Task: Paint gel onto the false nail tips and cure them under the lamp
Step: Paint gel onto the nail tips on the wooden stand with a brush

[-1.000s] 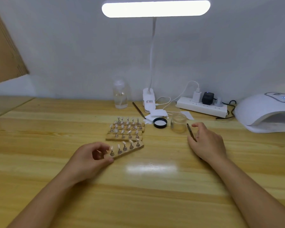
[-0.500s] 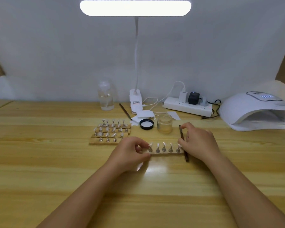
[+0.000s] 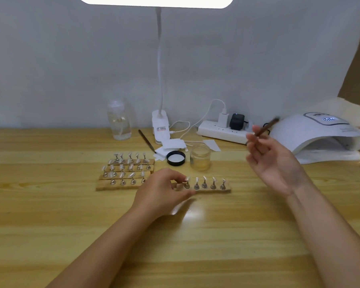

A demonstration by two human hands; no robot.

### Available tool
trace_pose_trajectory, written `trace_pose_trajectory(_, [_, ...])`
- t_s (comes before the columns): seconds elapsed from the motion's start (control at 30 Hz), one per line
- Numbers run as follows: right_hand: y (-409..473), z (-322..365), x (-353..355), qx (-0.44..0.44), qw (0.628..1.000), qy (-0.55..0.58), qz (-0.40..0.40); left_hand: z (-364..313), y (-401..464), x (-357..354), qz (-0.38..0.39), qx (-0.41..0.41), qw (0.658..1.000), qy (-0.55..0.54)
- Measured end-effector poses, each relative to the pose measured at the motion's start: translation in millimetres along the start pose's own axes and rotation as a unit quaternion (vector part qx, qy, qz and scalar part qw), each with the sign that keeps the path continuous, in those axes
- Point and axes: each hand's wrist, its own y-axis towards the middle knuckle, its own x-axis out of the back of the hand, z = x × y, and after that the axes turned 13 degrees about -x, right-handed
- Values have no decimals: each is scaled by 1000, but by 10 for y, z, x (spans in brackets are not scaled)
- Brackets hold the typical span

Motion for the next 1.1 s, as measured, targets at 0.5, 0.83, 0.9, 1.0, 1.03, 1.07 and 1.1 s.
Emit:
trace_pose_trajectory(0.5, [425,91,-429,83,920,-356,-141,51,6,-76,-55,18,998,-31])
trace_pose_trajectory(0.83, [838,-129,-556,121,795,-571,-166,75,5,-70,-93,34,989,-109])
trace_pose_trajectory(0.9, [867,-169,-570,111,786,-589,-151,72,5,-69,-93,33,989,-110])
trace_pose_trajectory(1.0, [889,-156,-580,109,786,-590,-149,70,7,-67,-92,31,989,-108])
trace_pose_trajectory(1.03, [893,-143,-580,115,788,-584,-154,68,8,-68,-92,32,989,-107])
trace_pose_trajectory(1.07, [895,-133,-576,121,789,-582,-158,67,9,-70,-93,34,989,-107])
trace_pose_trajectory(1.1, [894,-126,-572,122,786,-585,-158,66,8,-71,-94,35,989,-108])
